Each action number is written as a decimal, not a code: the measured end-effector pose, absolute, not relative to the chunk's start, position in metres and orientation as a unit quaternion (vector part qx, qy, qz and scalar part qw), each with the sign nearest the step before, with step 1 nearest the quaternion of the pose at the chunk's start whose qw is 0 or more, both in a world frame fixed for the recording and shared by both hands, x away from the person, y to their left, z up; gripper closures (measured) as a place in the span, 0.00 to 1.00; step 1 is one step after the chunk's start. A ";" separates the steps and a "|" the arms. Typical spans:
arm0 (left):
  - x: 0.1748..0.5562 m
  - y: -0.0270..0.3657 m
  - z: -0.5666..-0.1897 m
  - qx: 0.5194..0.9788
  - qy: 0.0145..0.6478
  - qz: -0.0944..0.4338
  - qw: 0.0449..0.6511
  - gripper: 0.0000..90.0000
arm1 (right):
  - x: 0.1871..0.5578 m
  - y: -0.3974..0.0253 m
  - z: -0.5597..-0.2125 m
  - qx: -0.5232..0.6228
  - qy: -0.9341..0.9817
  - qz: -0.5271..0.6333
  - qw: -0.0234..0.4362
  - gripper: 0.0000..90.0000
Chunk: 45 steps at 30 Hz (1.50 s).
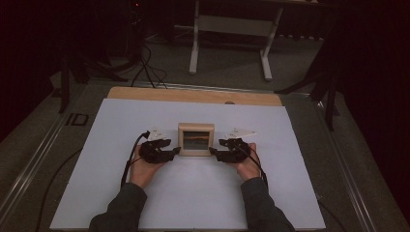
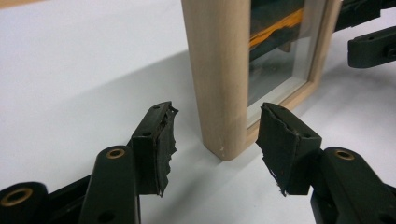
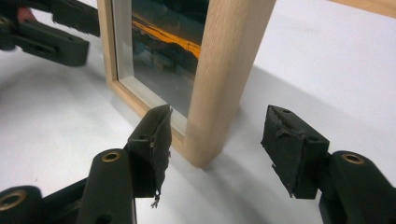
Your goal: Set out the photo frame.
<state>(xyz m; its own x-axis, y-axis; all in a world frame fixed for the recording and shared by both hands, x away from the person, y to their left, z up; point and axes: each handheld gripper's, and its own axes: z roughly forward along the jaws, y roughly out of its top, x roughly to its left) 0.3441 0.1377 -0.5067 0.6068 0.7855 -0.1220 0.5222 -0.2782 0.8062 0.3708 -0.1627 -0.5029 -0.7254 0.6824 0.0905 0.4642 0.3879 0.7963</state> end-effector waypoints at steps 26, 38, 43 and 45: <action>0.296 0.186 -0.492 0.787 0.408 0.189 0.422 0.50 | 0.319 -0.243 -0.489 0.376 0.796 0.441 0.173 0.45; 0.269 0.220 -0.490 0.773 0.424 0.210 0.423 0.50 | 0.285 -0.278 -0.496 0.395 0.776 0.445 0.211 0.43; 0.259 0.233 -0.492 0.766 0.436 0.218 0.420 0.50 | 0.273 -0.285 -0.492 0.392 0.767 0.452 0.230 0.41; 0.255 0.238 -0.492 0.761 0.442 0.219 0.422 0.50 | 0.269 -0.289 -0.491 0.394 0.763 0.456 0.234 0.41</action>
